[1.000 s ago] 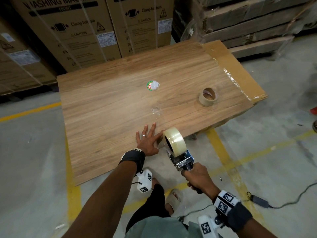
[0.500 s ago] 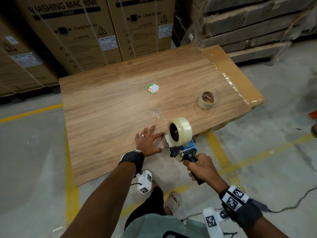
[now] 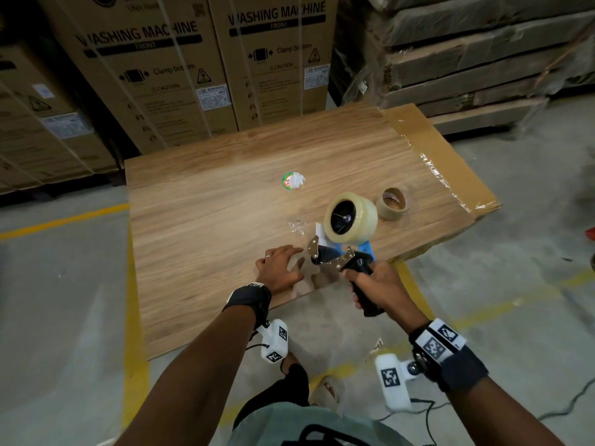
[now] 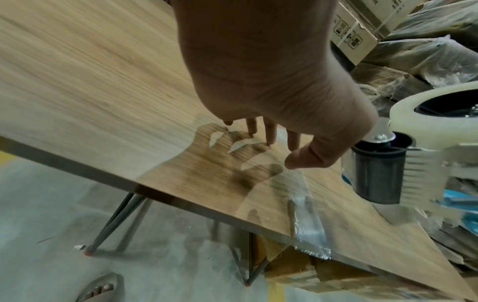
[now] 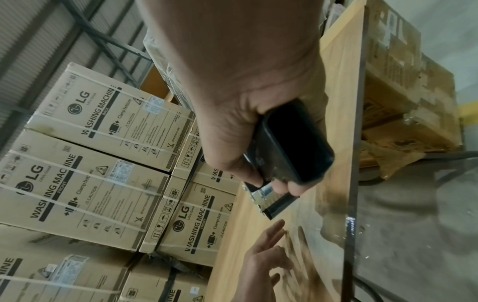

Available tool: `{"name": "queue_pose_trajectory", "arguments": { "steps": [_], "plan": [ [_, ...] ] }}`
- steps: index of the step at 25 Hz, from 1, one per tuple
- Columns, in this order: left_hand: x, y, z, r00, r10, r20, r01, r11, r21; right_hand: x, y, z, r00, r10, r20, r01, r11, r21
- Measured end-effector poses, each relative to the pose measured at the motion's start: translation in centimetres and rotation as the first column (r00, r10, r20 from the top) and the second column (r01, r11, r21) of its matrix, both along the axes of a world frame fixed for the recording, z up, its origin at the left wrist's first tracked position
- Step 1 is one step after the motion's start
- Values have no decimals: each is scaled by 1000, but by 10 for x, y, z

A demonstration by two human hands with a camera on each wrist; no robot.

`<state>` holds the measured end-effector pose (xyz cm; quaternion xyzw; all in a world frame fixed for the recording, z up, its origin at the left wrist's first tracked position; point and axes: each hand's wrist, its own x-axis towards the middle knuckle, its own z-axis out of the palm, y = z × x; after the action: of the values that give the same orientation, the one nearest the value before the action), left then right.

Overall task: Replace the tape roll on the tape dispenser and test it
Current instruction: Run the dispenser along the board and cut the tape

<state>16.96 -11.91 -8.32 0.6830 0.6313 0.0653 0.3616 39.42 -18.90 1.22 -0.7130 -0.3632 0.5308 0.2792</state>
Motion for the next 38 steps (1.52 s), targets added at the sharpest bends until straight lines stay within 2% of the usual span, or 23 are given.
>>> {"name": "queue_pose_trajectory", "arguments": {
  "steps": [3,5,7,9,11,14,17,19,25,31,38],
  "plan": [
    [-3,8,4,989,71,127,-75,997,21,-7,23,5,1000,1,-16,-1,999,42],
    [-3,16,13,950,137,282,-146,989,9,-14,39,10,998,-12,-62,16,998,58],
    [-1,27,26,871,238,430,-230,971,-71,-23,55,13,991,-29,-128,35,999,41],
    [2,39,38,763,325,559,-295,944,-146,-32,71,12,974,-62,-219,66,998,13],
    [4,53,46,651,365,666,-357,921,-156,-42,86,13,951,-93,-295,96,995,-5],
    [5,72,67,482,412,773,-422,882,-207,-56,107,17,932,-109,-346,113,994,-10],
    [0,90,81,389,461,797,-448,851,-274,-67,129,24,917,-131,-376,126,991,-38],
    [-4,105,83,366,498,787,-466,829,-308,-72,146,27,907,-163,-387,152,987,-58],
    [-24,148,77,375,582,722,-521,776,-356,-79,182,37,877,-203,-436,175,979,-103],
    [-35,176,70,418,577,702,-519,786,-336,-71,211,39,857,-220,-466,175,975,-138],
    [-20,205,56,377,578,724,-602,747,-282,-48,250,35,857,-192,-477,136,979,-150]
  ]
}}
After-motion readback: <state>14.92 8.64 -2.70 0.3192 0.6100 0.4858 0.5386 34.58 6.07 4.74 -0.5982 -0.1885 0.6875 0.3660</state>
